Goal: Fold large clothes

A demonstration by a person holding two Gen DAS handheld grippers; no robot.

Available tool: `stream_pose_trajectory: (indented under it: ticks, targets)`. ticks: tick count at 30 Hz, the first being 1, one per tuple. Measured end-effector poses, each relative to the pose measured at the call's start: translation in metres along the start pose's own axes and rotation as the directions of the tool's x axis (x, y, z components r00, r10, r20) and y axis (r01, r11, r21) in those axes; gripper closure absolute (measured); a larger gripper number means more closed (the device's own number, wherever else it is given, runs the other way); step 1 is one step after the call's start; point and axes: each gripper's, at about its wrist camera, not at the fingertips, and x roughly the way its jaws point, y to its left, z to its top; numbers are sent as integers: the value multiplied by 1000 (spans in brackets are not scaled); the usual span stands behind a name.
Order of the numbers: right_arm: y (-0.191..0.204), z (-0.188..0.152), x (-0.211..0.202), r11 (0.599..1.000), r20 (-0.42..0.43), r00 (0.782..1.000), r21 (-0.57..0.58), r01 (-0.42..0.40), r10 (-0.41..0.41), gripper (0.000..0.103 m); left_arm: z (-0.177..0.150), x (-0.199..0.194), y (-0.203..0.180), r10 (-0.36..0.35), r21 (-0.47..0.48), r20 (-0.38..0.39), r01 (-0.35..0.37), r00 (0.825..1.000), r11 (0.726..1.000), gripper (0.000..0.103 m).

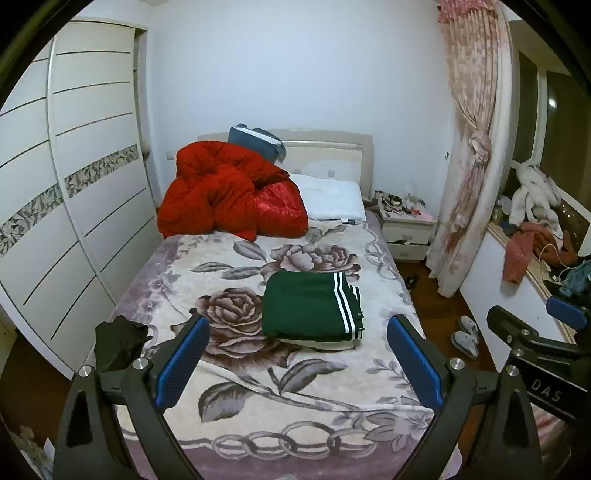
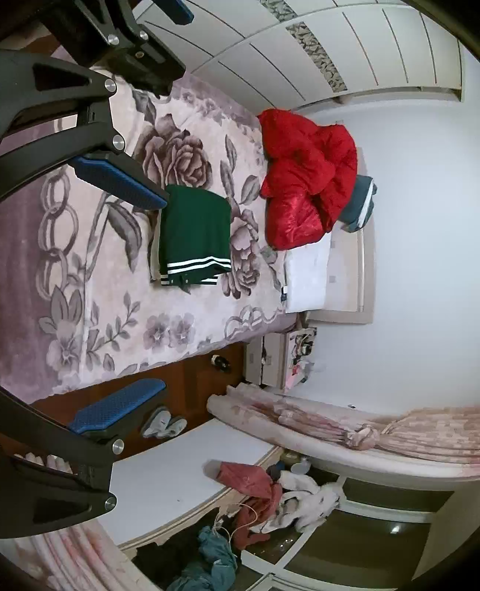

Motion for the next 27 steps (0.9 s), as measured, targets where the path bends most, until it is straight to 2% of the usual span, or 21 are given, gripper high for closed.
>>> stream_pose_trajectory:
  ticks: [5,7,18,27]
  targets:
    - [2,-5,-25,1000,24,1000,-13,0,0,8,-8,-14,3,13,-13,12,-13,1000,1000,5]
    - [4,-7,-31,1000,33,999,-19,4,-3,4,-10,-20,5,22,-13,25,-22,999,1000,5]
    - [3,-7,-36,1000,39,999,-24,0,1,2,-18,-37,13,43,-41,42,-41,998,998,3]
    - [4,-10,-52,1000,44,999,-9,-10,11,1,-20,-44,12,56,-29,53,-55,997,998,2]
